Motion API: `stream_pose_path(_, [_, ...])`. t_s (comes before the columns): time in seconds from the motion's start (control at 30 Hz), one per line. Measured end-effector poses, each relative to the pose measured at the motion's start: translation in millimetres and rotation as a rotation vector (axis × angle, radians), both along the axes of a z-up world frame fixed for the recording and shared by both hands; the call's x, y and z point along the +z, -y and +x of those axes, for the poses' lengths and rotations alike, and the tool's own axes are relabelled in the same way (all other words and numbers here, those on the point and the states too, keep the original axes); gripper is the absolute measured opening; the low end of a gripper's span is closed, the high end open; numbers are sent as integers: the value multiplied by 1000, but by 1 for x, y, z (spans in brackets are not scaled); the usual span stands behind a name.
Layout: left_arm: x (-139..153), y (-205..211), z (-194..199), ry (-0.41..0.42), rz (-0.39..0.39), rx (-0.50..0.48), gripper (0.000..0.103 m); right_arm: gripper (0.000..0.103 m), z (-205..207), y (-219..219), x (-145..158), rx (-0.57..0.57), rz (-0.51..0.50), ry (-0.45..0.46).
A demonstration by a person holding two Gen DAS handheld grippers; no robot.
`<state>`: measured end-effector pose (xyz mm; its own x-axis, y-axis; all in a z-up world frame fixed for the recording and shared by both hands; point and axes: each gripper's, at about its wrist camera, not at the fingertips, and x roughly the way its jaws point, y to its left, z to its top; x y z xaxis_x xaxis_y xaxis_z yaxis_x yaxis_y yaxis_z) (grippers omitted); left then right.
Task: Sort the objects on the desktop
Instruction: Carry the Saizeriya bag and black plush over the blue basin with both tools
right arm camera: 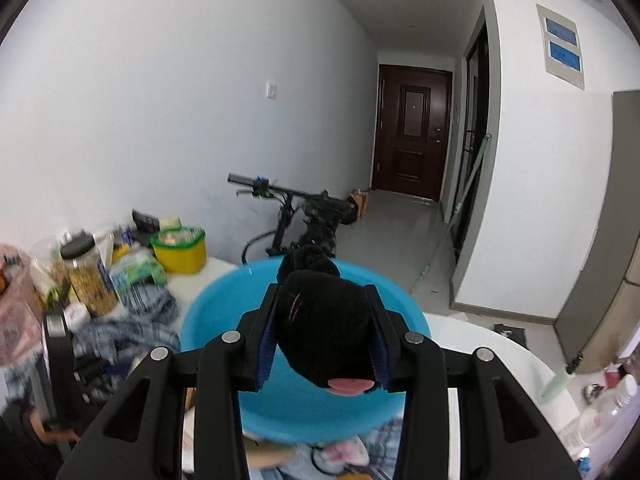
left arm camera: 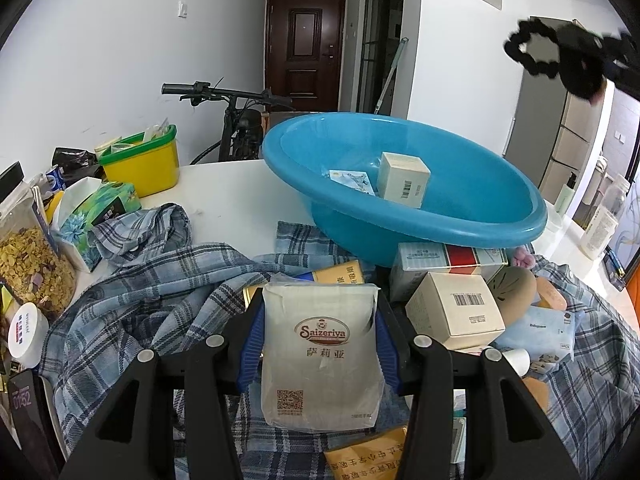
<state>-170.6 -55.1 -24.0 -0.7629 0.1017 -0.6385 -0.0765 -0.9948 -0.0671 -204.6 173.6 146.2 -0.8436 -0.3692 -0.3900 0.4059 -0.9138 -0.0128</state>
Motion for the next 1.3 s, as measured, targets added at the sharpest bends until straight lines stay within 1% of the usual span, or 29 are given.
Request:
stream_pose_path(0.07, [-1, 1, 0, 0, 0, 2, 51, 38, -8, 4, 3, 14, -19, 2])
stream_pose_path(0.17, [-1, 0, 0, 3, -7, 0, 51, 38, -21, 11, 1, 35, -23, 18])
stream_pose_path(0.2, [-2, -1, 0, 5, -11, -3, 51, 38, -25, 13, -2, 41, -26, 21])
stream_pose_path(0.27, [-4, -3, 0, 8, -22, -4, 51, 38, -38, 19, -11, 51, -15, 53])
stream_pose_path(0.47, [-6, -3, -2, 10, -30, 5, 51, 38, -59, 26, -37, 66, 6, 138])
stream_pose_path(0.63, [-4, -4, -1, 5, -30, 8, 51, 38, -64, 21, -43, 69, -5, 162])
stream_pose_path(0.77, [3, -2, 0, -12, -17, 8, 51, 38, -68, 14, -44, 64, -21, 171])
stream_pose_path(0.83, [8, -1, 1, -15, -25, 15, 51, 38, -69, 13, -45, 68, -32, 177])
stream_pose_path(0.93, [25, 7, 10, -48, -37, 15, 51, 38, -70, 12, -46, 87, -39, 192])
stream_pose_path(1.03, [53, 19, 16, -93, -23, 31, 51, 38, -71, 13, -46, 96, -47, 195])
stream_pose_path(1.1, [75, 22, 19, -129, -32, 35, 51, 38, -70, 15, -45, 103, -46, 194])
stream_pose_path(1.23, [113, 14, 10, -200, -70, 35, 51, 38, -68, 13, -44, 114, -59, 194])
stream_pose_path(1.3, [128, 10, 3, -224, -81, 38, 51, 38, -68, 11, -43, 113, -68, 192])
